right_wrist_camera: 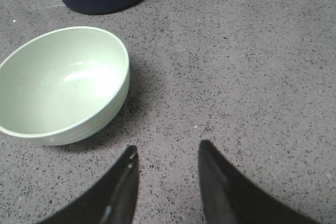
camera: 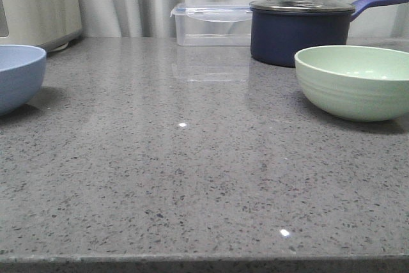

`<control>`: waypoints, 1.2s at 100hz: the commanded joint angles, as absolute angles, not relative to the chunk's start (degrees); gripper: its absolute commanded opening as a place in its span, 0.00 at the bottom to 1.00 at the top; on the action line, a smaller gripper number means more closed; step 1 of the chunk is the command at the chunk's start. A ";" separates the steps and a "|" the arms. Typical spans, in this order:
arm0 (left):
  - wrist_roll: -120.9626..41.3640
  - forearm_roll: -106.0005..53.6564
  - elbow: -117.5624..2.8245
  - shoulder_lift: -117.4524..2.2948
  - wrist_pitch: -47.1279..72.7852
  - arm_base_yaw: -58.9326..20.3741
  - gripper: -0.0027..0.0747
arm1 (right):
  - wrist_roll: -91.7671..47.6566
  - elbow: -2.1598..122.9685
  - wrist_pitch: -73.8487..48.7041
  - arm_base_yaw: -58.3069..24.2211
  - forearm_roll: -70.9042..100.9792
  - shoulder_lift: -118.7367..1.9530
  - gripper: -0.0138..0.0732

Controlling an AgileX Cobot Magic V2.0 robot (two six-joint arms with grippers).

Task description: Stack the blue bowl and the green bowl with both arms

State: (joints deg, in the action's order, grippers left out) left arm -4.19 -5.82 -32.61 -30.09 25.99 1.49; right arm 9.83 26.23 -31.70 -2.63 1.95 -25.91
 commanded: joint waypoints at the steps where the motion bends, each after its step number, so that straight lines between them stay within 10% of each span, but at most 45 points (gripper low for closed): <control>1: -3.73 -6.32 -34.76 -30.61 21.65 1.47 0.46 | 9.95 28.21 -27.80 -2.17 1.75 -26.63 0.58; 39: -3.73 -6.43 -34.76 -30.61 21.25 1.47 0.56 | 9.95 32.54 -28.65 -2.17 1.83 -29.48 0.58; 120: -3.73 -6.43 -34.76 -30.61 21.60 1.47 0.56 | 9.95 65.95 -50.26 -5.82 4.31 -73.56 0.58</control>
